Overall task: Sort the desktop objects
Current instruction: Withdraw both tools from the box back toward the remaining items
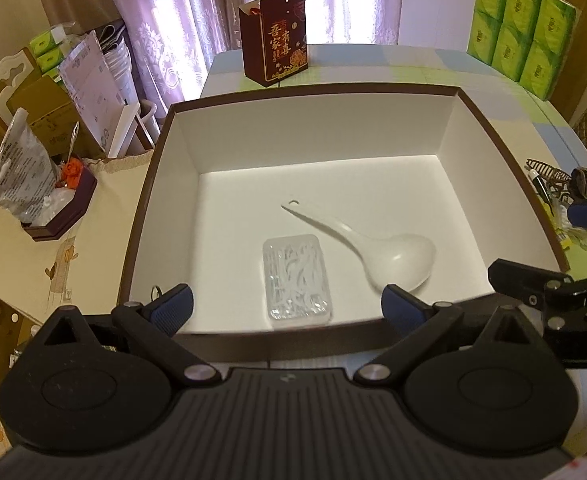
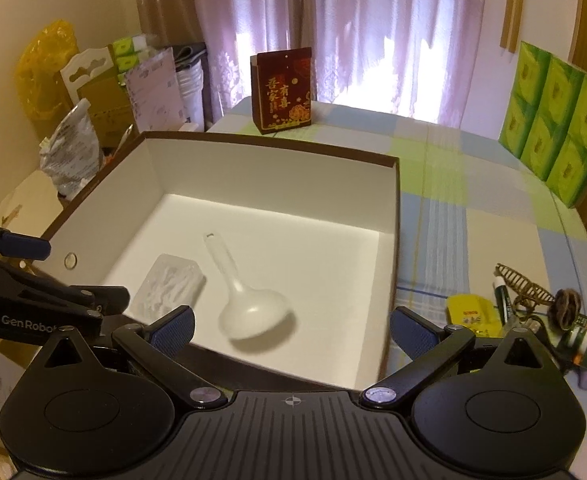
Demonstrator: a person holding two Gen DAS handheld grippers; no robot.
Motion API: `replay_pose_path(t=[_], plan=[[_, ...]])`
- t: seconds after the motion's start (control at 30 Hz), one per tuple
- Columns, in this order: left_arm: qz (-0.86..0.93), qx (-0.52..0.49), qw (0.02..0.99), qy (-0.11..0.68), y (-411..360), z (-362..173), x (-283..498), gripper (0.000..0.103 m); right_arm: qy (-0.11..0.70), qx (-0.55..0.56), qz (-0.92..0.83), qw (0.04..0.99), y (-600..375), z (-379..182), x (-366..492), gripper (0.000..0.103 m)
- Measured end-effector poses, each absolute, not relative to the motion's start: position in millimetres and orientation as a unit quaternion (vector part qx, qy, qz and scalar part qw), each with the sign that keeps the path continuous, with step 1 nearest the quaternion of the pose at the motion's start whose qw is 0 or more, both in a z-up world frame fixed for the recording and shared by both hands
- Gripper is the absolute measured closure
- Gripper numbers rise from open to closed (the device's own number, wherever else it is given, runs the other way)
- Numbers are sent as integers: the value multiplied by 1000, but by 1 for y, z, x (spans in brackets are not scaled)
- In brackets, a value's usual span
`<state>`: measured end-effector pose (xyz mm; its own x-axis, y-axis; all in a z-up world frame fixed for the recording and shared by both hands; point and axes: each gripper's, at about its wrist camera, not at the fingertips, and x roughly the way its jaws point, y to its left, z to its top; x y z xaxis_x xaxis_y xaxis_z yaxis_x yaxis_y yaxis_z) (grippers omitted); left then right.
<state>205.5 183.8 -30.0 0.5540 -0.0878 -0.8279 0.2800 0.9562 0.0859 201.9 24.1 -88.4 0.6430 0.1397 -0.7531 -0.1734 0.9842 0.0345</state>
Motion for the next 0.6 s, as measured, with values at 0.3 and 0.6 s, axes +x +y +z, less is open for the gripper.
replay_pose_path(t=[0.3, 0.6], plan=[[-94, 103, 875, 464, 173, -28, 180, 4, 410, -41, 103, 905, 14, -85, 184, 2], [-81, 97, 875, 468, 161, -25, 155, 4, 412, -54, 128, 900, -2, -88, 169, 2]])
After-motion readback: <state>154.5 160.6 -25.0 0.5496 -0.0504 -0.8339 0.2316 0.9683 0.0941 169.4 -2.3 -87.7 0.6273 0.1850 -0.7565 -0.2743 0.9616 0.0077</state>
